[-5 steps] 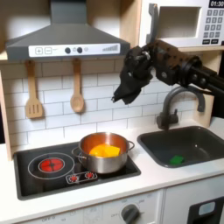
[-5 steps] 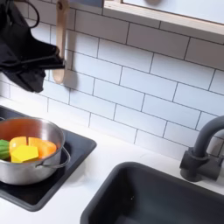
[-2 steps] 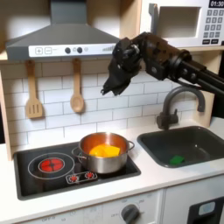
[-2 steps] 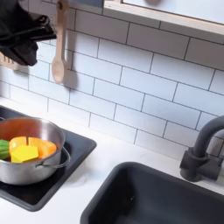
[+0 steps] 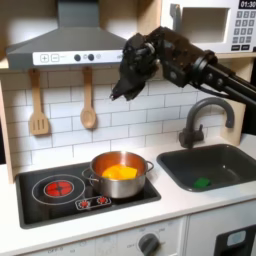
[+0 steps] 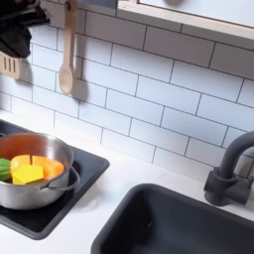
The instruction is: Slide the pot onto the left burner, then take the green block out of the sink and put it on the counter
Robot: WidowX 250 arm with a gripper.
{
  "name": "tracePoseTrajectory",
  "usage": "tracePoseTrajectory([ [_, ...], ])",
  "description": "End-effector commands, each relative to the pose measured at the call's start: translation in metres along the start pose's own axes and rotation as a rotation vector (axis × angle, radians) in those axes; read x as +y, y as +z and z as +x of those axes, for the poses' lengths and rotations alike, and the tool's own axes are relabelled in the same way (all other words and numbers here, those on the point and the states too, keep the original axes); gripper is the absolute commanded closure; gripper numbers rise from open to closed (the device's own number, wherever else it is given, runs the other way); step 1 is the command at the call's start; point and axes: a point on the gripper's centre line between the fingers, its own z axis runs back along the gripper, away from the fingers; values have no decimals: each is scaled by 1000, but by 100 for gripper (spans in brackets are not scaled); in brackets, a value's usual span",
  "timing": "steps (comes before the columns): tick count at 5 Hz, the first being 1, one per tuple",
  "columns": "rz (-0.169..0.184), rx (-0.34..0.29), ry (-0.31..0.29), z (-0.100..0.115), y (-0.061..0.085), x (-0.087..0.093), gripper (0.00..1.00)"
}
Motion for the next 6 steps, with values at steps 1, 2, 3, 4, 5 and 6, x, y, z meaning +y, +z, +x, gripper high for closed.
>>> tracePoseTrajectory([
  [1, 16, -89, -11, 19, -6, 10, 100],
  [2, 13, -115, 8, 25, -14, 11, 100],
  [3, 6, -129, 15, 33, -10, 10, 100],
  [4, -21, -146, 22, 35, 1, 7, 100],
  [5, -45, -134, 20, 33, -3, 3, 100],
  [6, -40, -147, 46, 40, -3, 8, 100],
])
